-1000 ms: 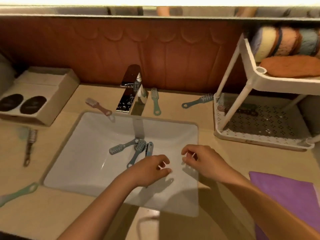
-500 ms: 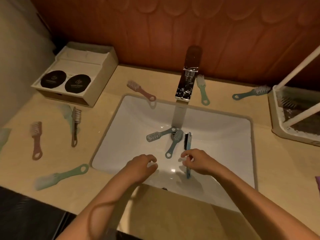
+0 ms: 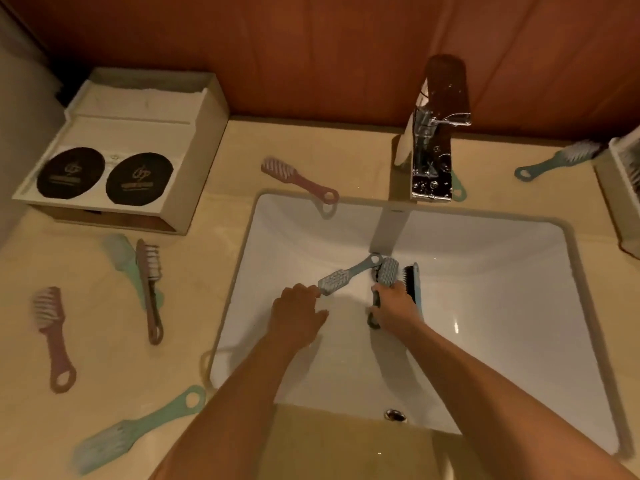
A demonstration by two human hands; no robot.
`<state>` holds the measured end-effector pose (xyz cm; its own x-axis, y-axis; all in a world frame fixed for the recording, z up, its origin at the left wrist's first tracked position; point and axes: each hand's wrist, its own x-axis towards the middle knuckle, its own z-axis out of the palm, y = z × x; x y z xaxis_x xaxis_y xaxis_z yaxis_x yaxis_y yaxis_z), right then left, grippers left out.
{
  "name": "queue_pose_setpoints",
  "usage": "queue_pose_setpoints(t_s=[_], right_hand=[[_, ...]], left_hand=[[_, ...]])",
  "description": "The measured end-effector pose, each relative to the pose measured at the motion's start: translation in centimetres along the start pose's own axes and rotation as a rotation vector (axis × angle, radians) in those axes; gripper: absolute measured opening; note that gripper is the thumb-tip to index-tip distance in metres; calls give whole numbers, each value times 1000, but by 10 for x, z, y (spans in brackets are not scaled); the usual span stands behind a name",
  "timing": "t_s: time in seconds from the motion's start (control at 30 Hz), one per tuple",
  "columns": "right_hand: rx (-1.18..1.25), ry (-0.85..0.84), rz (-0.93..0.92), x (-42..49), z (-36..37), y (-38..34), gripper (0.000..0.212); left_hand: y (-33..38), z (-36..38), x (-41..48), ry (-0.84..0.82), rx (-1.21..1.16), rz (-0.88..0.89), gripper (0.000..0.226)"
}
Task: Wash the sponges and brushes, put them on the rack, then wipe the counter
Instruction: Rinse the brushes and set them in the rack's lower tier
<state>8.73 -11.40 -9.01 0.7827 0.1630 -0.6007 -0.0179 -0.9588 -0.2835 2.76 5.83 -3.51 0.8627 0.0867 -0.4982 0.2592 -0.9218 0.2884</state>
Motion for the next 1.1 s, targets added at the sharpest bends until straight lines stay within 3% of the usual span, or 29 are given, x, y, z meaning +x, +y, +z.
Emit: queue_pose_setpoints(t_s=[0.17, 0.27, 0.43, 0.53, 0.77, 0.9, 1.0, 1.1], right_hand=[[-138, 167, 83, 3, 16, -4, 39], [-68, 194, 155, 3, 17, -5, 47], [142, 190, 233, -5, 12, -3, 39], [173, 146, 206, -10, 7, 0, 20], [303, 132, 147, -16, -9, 6, 16], [454, 109, 80, -29, -17, 9, 15], [724, 87, 35, -48, -25, 7, 17], [888, 87, -41, -71, -33, 4, 18]], left_hand=[[-4, 18, 27, 23, 190, 7, 40], [3, 22, 45, 108, 231, 20, 37], [20, 26, 71, 243, 280, 23, 38], [21, 38, 83, 186, 284, 32, 29], [20, 39, 82, 153, 368, 25, 31], [15, 24, 64, 146, 176, -15, 31], [10, 2, 47, 47, -313, -62, 21], [5, -21, 29, 59, -547, -2, 21]])
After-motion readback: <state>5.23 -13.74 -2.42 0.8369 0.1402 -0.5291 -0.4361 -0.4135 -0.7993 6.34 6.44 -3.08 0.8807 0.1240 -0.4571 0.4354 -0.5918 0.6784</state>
